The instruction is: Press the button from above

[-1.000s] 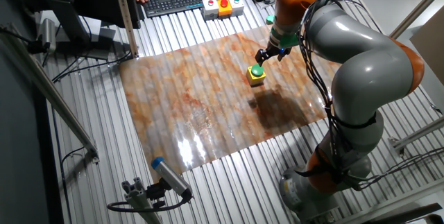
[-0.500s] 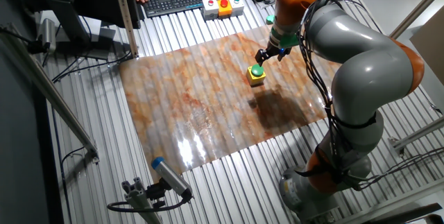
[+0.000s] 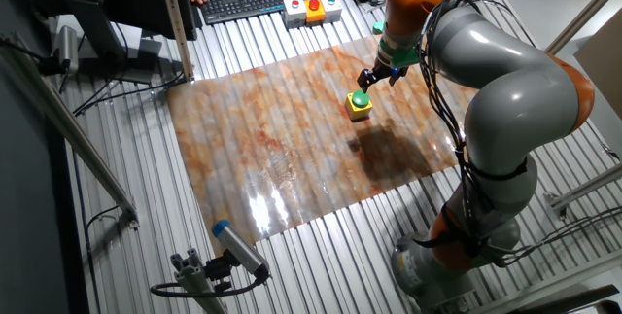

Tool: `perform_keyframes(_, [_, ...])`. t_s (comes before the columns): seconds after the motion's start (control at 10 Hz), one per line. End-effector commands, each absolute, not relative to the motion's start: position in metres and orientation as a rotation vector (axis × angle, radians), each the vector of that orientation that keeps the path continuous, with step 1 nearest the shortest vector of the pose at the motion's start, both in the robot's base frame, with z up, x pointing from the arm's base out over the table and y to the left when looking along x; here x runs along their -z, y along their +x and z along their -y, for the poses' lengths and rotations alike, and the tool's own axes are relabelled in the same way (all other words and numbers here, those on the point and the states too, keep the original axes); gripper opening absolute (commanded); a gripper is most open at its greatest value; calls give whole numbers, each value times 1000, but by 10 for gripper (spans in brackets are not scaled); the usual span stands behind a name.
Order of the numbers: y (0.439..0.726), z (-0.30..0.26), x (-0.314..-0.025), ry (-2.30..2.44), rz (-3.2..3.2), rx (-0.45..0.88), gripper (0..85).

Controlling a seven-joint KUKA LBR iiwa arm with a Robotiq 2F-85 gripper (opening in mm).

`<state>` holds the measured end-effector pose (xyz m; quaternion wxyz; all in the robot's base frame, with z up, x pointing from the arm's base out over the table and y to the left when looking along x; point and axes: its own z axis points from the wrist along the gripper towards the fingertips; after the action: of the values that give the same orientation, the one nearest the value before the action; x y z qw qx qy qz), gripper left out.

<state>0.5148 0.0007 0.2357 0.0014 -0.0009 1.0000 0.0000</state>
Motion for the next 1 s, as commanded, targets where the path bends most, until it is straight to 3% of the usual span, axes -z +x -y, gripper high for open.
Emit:
perform_keyframes(0.0, [515, 0, -236, 751, -3042, -3, 510])
perform_keyframes(0.7, [516, 3, -240, 739, -3031, 56, 510])
perform_keyframes(0.8, [518, 2, -240, 759, -3020, 75, 680])
perform_keyframes(0.9, [520, 1, -241, 777, -3008, 93, 680])
